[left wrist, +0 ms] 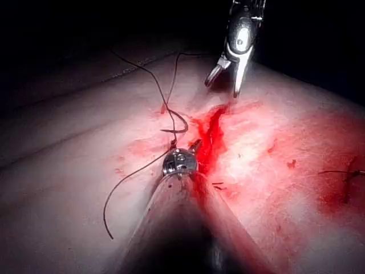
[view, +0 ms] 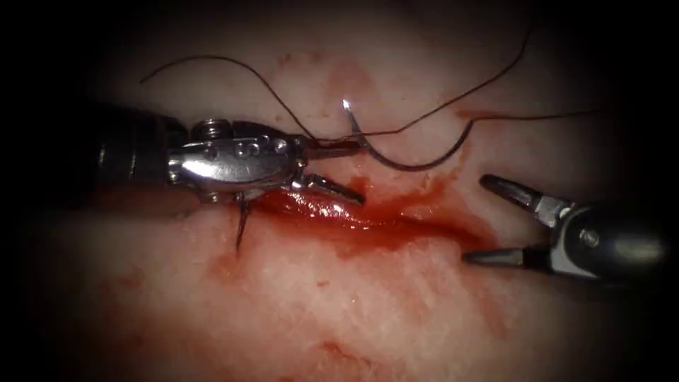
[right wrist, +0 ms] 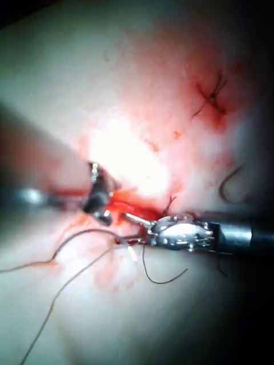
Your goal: Wound Closure
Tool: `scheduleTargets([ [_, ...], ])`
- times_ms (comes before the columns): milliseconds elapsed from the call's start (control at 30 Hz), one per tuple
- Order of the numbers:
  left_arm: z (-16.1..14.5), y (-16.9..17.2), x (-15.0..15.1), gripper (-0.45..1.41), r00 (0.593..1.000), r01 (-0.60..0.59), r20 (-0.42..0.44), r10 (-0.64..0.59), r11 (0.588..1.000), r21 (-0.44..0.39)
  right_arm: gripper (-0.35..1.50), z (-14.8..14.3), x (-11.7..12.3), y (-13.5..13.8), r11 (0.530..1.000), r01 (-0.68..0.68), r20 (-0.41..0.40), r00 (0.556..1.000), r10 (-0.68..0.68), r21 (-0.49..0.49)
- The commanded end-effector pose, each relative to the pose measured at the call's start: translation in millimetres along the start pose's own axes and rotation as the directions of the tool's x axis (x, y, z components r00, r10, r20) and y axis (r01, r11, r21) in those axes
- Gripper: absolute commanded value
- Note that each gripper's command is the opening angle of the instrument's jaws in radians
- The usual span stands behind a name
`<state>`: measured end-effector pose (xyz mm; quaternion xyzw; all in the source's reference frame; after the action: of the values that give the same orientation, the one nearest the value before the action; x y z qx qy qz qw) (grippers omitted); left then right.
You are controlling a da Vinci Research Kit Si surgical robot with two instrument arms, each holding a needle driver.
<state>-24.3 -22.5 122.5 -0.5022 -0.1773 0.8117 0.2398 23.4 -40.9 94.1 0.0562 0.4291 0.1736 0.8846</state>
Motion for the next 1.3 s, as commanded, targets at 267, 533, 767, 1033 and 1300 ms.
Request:
scheduleTargets([
  [267, 1.5, 0.0, 1.5, 0.54, 0.994, -0.022, -0.109, 0.023, 1.0, 0.011, 1.01, 0.7, -0.1, -0.2, 1.0, 0.009, 0.001, 1.0, -0.009, 0.002],
  [533, 1.7, -0.1, 2.0, 0.46, 0.99, -0.019, -0.142, 0.022, 1.0, 0.017, 1.01, 0.8, -0.3, -0.2, 1.0, 0.017, 0.005, 1.0, -0.017, 0.006],
  [767, 2.1, 0.7, 2.2, 0.22, 0.989, -0.023, -0.145, 0.022, 1.0, -0.007, 1.01, 0.8, -0.3, -0.3, 1.0, 0.018, 0.005, 1.0, -0.018, 0.006],
  [1033, 2.2, 1.0, 2.0, -0.45, 0.989, -0.024, -0.147, 0.023, 1.0, -0.005, 1.01, 0.8, -0.4, -0.2, 1.0, 0.024, 0.005, 1.0, -0.024, 0.003],
  [1300, 2.1, 3.0, 2.2, -0.45, 0.988, -0.029, -0.153, 0.024, 0.999, -0.033, 1.0, 0.1, -0.8, 0.2, 1.0, 0.027, 0.018, 0.999, -0.027, -0.007],
])
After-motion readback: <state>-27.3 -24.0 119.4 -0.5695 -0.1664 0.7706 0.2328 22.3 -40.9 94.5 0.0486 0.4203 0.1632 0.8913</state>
